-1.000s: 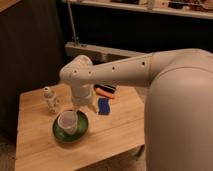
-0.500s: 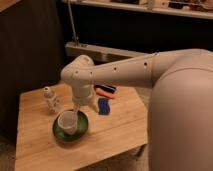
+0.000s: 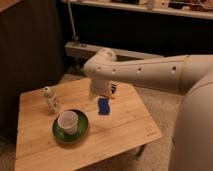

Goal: Place the pepper in the ceramic cup

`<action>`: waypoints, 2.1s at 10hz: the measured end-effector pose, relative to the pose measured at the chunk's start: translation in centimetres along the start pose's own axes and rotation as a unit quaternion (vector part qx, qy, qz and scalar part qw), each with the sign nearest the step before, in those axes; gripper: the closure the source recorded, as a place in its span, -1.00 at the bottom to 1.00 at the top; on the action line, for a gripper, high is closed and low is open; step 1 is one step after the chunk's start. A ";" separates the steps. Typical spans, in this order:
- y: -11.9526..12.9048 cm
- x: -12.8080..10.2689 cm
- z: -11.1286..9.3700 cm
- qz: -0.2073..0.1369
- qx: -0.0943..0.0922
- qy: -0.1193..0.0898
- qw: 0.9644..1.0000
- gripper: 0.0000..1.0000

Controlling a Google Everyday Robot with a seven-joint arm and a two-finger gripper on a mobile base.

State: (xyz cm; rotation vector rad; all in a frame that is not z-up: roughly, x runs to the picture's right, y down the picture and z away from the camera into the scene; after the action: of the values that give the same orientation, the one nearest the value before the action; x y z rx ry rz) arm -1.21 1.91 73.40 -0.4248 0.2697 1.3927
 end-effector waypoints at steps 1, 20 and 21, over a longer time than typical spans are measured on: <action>-2.2 -1.7 0.0 -0.002 0.002 -0.011 1.000 -0.30; -5.3 -8.7 6.5 -0.373 -0.105 -0.072 0.919 -0.30; -3.5 -9.3 8.0 -0.380 -0.110 -0.058 0.917 -0.30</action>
State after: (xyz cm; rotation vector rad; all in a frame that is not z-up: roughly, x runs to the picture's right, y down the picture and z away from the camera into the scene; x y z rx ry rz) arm 0.21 -3.20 85.01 -0.5551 -0.1525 0.6739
